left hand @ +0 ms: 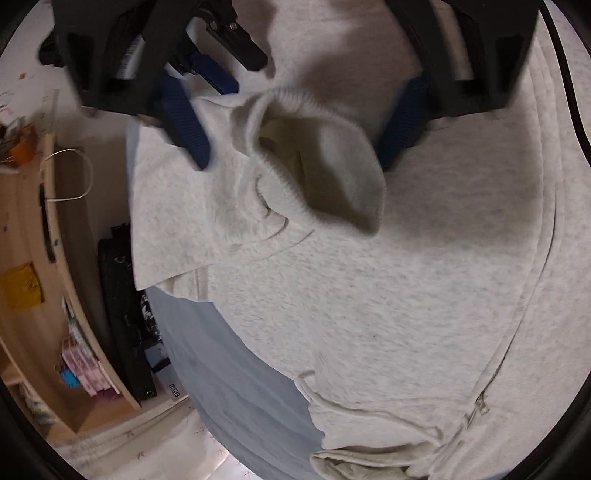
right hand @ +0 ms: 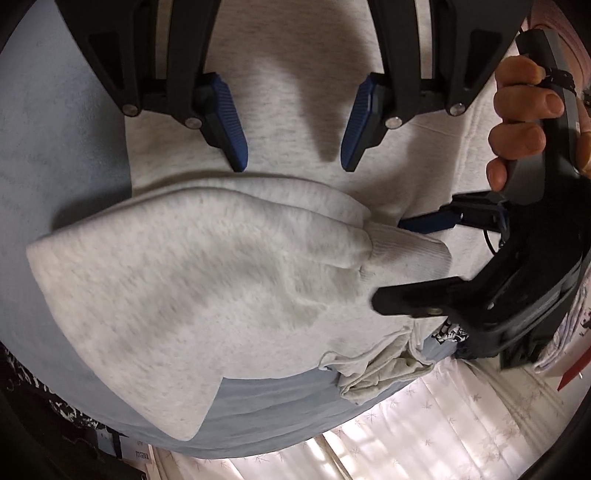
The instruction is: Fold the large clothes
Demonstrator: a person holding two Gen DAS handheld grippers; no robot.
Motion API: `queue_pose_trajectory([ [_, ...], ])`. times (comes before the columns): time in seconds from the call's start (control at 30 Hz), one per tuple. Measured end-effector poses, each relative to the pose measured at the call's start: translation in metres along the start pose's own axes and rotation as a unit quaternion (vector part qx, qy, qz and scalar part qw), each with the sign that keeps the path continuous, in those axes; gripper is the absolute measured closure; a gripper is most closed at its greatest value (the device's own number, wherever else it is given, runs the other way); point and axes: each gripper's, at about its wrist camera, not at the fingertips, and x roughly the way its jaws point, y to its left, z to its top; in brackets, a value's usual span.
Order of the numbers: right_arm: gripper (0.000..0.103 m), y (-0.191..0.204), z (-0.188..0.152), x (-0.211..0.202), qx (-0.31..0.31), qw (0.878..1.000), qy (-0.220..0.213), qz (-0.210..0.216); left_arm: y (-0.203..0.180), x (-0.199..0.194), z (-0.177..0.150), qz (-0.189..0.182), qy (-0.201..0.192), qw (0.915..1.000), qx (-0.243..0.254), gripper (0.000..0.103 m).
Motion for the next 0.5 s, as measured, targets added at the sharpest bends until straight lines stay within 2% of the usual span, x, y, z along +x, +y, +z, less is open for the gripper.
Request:
queue_pose_trajectory([
  [0.03,0.050,0.002,0.000,0.001,-0.004,1.000,-0.001,-0.004,-0.004,0.003,0.001,0.007,0.000,0.9999,0.010,0.073],
  [0.07,0.050,0.003,0.000,0.002,-0.008,1.000,-0.001,-0.008,-0.008,0.005,0.002,0.003,0.002,0.9998,0.018,0.093],
  [0.1,0.050,0.004,0.000,0.002,-0.011,1.000,-0.002,-0.011,-0.014,0.003,0.002,0.006,-0.003,0.9995,0.031,0.093],
  [0.17,0.050,0.005,0.000,0.002,-0.014,1.000,-0.001,-0.013,-0.032,-0.011,0.002,0.038,-0.042,0.9956,0.075,0.096],
  [0.2,0.050,0.005,0.000,0.002,-0.014,1.000,-0.002,-0.013,-0.042,-0.023,0.002,0.050,-0.067,0.9912,0.102,0.096],
  [0.3,0.050,0.004,0.000,-0.001,-0.015,1.000,-0.002,-0.012,-0.051,-0.067,0.008,0.070,-0.138,0.9781,0.140,0.096],
  [0.37,0.050,0.005,0.002,-0.004,-0.017,1.000,-0.003,-0.010,-0.038,-0.095,0.016,0.079,-0.166,0.9725,0.143,0.096],
  [0.5,0.050,0.010,0.010,-0.014,-0.024,1.000,-0.010,-0.004,0.026,-0.125,0.032,0.126,-0.171,0.9710,0.109,0.096],
])
